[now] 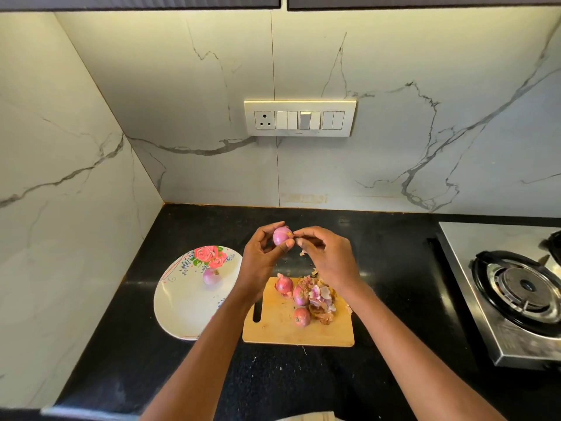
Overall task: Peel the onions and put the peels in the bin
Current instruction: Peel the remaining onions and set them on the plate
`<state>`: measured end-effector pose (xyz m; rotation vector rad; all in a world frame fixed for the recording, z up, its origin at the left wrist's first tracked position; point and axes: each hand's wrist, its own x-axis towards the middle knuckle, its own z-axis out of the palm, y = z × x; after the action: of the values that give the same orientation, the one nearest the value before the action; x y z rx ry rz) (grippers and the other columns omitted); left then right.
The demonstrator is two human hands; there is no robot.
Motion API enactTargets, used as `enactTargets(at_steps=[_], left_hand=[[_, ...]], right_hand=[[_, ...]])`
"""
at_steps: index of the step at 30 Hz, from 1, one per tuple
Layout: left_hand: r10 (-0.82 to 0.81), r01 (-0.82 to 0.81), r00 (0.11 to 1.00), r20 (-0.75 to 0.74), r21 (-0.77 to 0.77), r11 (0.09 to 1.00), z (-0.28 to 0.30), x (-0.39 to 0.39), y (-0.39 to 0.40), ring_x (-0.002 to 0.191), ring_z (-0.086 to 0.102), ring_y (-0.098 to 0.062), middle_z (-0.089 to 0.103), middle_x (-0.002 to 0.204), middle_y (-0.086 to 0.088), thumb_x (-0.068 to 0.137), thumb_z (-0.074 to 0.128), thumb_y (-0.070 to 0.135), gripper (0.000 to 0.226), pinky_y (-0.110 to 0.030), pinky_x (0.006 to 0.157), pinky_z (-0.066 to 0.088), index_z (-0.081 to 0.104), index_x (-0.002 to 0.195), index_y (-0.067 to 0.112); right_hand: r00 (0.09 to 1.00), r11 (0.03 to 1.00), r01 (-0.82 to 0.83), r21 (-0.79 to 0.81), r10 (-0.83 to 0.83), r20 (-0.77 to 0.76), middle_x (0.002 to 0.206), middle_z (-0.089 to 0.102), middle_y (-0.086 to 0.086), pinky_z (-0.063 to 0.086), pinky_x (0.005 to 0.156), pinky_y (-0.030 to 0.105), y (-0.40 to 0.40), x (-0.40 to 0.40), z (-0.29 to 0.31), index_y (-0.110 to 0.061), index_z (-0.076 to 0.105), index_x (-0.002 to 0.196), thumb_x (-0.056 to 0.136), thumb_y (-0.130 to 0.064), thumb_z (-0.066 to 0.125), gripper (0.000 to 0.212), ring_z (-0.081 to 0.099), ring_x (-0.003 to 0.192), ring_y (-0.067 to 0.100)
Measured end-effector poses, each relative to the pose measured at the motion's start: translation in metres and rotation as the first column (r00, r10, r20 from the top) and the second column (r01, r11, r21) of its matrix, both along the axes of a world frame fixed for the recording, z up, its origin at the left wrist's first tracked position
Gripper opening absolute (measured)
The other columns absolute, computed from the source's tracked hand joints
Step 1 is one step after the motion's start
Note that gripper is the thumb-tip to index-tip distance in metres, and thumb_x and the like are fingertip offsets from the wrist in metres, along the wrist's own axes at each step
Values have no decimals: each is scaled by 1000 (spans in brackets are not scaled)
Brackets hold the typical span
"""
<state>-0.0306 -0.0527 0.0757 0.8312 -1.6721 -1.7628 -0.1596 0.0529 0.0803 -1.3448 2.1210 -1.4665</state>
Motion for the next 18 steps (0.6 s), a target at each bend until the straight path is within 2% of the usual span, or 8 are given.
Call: enactTargets(at_steps=[4,8,10,13,15,18], left_hand=[[-23,23,1000,2,6,1000,0,0,5,115,66,-14,67,126,3,86,74,23,49,-29,98,56,60,133,26],[7,-5,1000,-28,84,996,1,2,7,114,68,-13,69,124,5,81,77,26,55,-29,97,56,57,133,25],[1,2,999,-39,95,995,3,3,4,114,68,-16,70,122,4,79,79,25,54,-32,99,56,59,129,22],[-21,22,999,-28,59,998,6,6,-1,117,66,-18,69,125,0,79,79,25,54,-36,102,54,61,129,21],[-47,48,999,-22,48,998,8,7,-1,117,67,-18,69,125,-1,82,78,18,51,-35,102,54,61,130,20],[-71,72,997,-29,38,997,10,6,1,115,68,-19,69,124,-2,78,80,16,55,-33,99,56,61,129,19]], right_hand=[[1000,1000,15,-12,-15,-22,96,73,-13,54,80,11,6,-2,-4,-20,75,106,91,-20,74,15,68,90,-1],[1000,1000,17,-10,-17,10,92,73,-13,54,78,12,8,-1,-6,-19,74,102,90,-21,76,12,69,89,-1],[993,1000,-2,-2,2,121,94,73,-13,55,78,14,6,-4,-2,-20,72,102,91,-22,75,12,70,91,1],[929,997,-49,-52,65,364,106,74,-9,61,79,24,1,-9,6,-21,71,114,93,-25,72,21,71,101,10],[906,996,-60,-62,80,415,111,74,-7,61,77,26,-1,-9,8,-22,71,119,93,-27,71,27,71,103,10],[870,997,-34,-72,65,488,105,76,-2,61,76,26,-1,-9,6,-18,75,112,93,-24,72,21,72,98,14]])
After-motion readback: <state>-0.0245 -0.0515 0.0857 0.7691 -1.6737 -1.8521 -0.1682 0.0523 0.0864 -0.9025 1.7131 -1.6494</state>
